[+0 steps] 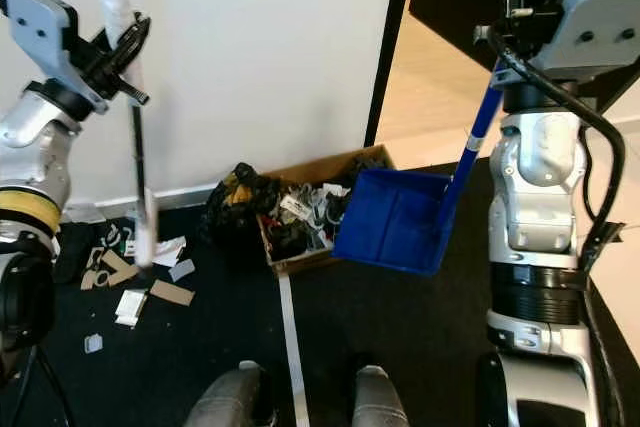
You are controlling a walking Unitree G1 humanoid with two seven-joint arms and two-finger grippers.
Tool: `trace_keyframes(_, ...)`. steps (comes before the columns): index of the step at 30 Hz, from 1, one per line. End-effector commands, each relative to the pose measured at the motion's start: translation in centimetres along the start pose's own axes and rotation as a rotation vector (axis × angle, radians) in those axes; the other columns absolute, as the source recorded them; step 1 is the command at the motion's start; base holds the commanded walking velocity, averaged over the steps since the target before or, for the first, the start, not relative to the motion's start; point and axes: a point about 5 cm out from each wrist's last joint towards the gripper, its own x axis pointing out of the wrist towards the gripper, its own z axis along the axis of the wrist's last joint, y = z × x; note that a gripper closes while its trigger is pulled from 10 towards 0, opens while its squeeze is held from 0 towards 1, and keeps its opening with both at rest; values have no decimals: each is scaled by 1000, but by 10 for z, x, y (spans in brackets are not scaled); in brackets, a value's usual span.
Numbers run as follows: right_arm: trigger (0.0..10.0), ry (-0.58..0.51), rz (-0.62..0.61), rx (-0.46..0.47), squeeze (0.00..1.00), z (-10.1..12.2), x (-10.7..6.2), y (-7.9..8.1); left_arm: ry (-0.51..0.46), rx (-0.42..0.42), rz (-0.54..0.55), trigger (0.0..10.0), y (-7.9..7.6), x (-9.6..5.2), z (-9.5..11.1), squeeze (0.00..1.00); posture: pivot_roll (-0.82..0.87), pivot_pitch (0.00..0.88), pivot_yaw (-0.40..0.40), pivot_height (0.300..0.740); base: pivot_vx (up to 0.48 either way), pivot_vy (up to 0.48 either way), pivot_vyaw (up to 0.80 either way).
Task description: Sweep floor
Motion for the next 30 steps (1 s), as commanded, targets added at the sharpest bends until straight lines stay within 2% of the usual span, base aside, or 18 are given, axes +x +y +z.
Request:
trace_keyframes(1, 10000, -56, -13, -36, 0, 14, 1, -8, -43, 52, -21, 10000, -2, 8, 10, 0, -76, 311, 136, 740, 0, 0, 0)
trace_keyframes(3, 10000, -63, -33, -78, 0, 22, -4, -19, -57, 1, -33, 10000, -12, 19, 10, 0, -112, 312, 158, 740, 0, 0, 0)
trace_keyframes(5, 10000, -64, -36, -87, 0, 24, -5, -21, -60, -8, -34, 10000, -15, 21, 10, 0, -112, 312, 158, 740, 0, 0, 0)
trace_keyframes(9, 10000, -72, -50, -132, 0, 36, -9, -32, -104, -104, -14, 10000, -25, 34, 13, 0, -181, 314, 185, 740, 0, 0, 0)
trace_keyframes(13, 10000, -75, -56, -157, 0, 47, -13, -39, -139, -166, 0, 10000, -31, 44, 18, 0, -201, 310, 191, 740, 0, 0, 0)
trace_keyframes(19, 10000, -73, -56, -167, 0, 53, -16, -42, -192, -236, 35, 10000, -33, 52, 24, 0, -215, 295, 182, 740, 0, 0, 0)
trace_keyframes(22, 10000, -66, -47, -152, 0, 54, -16, -40, -293, -368, 111, 10000, -29, 58, 35, 0, -214, 275, 167, 740, 0, 0, 0)
trace_keyframes(24, 10000, -61, -38, -136, 0, 53, -15, -37, -342, -430, 119, 10000, -27, 61, 40, 0, -207, 263, 163, 740, 0, 0, 0)
trace_keyframes(30, 10000, -58, -33, -115, 0, 52, -13, -32, -362, -468, 119, 10000, -25, 61, 41, 0, -188, 248, 162, 740, 0, 0, 0)
